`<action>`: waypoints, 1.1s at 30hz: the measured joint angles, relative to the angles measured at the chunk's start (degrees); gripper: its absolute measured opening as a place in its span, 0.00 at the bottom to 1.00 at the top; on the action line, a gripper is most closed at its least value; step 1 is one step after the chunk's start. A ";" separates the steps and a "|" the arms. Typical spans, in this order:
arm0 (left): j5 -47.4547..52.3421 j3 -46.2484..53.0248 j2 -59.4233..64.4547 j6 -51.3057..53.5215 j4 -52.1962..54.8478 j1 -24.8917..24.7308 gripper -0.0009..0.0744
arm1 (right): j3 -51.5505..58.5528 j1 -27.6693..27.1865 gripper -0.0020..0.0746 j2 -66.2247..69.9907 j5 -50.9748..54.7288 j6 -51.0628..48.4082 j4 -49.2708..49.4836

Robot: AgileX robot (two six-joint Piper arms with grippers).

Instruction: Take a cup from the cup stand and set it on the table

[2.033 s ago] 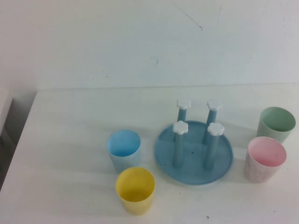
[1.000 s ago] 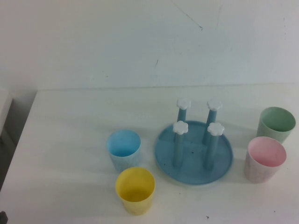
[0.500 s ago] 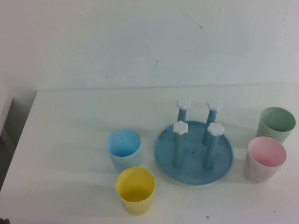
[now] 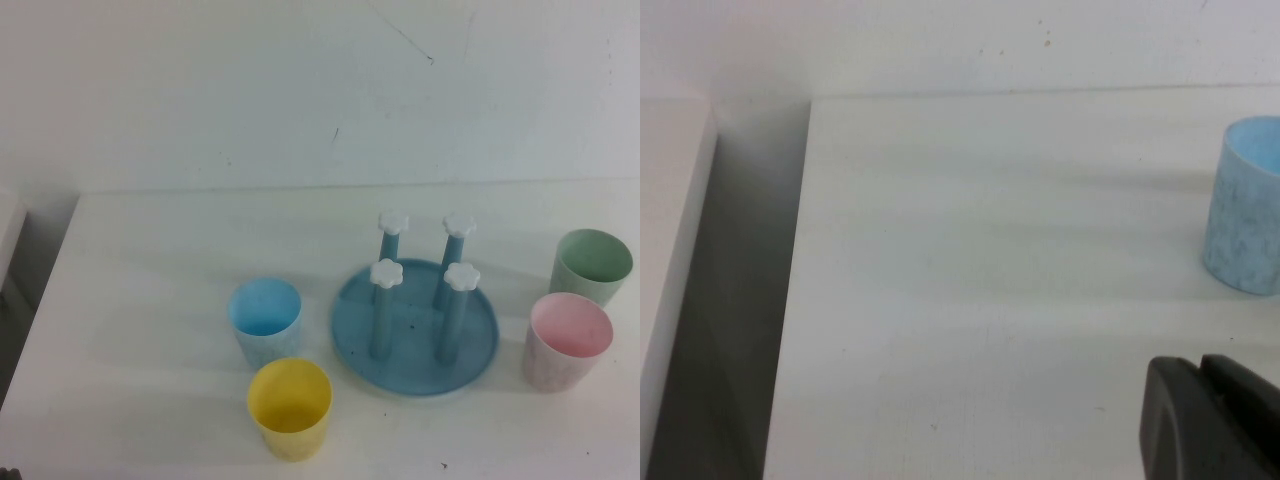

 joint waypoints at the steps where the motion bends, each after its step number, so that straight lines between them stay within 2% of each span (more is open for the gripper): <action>1: 0.00 0.00 0.00 0.00 0.00 0.00 0.01 | 0.00 0.00 0.02 0.00 0.00 0.00 0.00; 25: 0.03 0.00 0.00 0.00 0.00 0.00 0.01 | 0.00 0.00 0.02 0.00 -0.04 -1.25 0.00; 26: 0.03 0.00 0.00 0.00 0.00 0.00 0.01 | 12.39 -16.11 0.02 -12.95 -17.90 0.64 -1.98; 33: 0.12 0.00 0.00 0.00 0.00 0.00 0.01 | 20.36 -30.31 0.02 -24.31 -18.34 2.64 -2.45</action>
